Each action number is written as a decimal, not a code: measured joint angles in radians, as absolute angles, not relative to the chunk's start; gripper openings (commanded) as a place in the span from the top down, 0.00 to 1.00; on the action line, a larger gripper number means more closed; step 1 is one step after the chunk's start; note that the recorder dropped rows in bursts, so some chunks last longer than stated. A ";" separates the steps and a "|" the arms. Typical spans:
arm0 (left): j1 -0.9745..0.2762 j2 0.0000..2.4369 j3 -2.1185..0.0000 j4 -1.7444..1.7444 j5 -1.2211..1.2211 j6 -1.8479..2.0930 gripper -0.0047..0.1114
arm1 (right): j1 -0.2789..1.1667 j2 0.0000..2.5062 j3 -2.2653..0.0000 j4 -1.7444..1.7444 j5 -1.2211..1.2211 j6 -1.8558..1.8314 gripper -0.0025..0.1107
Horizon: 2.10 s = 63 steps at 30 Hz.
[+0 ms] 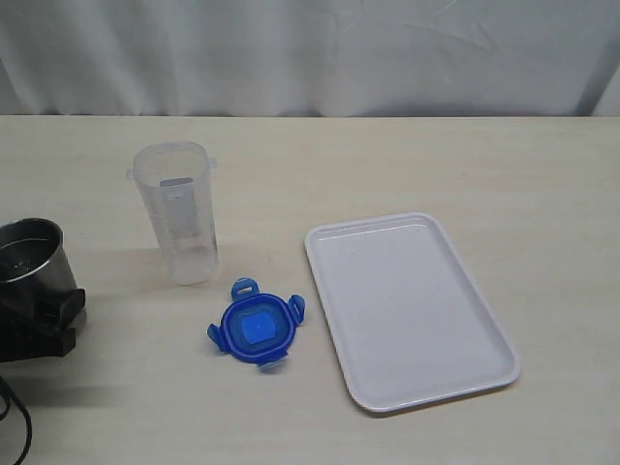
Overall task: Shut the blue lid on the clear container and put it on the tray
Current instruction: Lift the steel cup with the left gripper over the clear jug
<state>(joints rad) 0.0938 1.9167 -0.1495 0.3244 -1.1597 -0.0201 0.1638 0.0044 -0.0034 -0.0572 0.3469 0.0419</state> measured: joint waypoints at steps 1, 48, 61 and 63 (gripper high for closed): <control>0.094 1.911 -0.149 0.324 -1.157 -0.023 0.96 | 0.164 0.004 -0.003 -0.057 0.347 0.042 0.94; 0.094 1.845 -0.853 0.921 -0.682 -0.500 0.96 | 0.164 0.004 -0.003 -0.057 0.347 0.042 0.94; 0.094 1.845 -0.914 1.079 -0.682 -0.500 0.96 | 0.164 0.004 -0.003 -0.057 0.347 0.042 0.94; 0.094 1.845 -0.914 1.090 -0.682 -0.495 0.96 | 0.164 0.004 -0.003 -0.057 0.347 0.042 0.94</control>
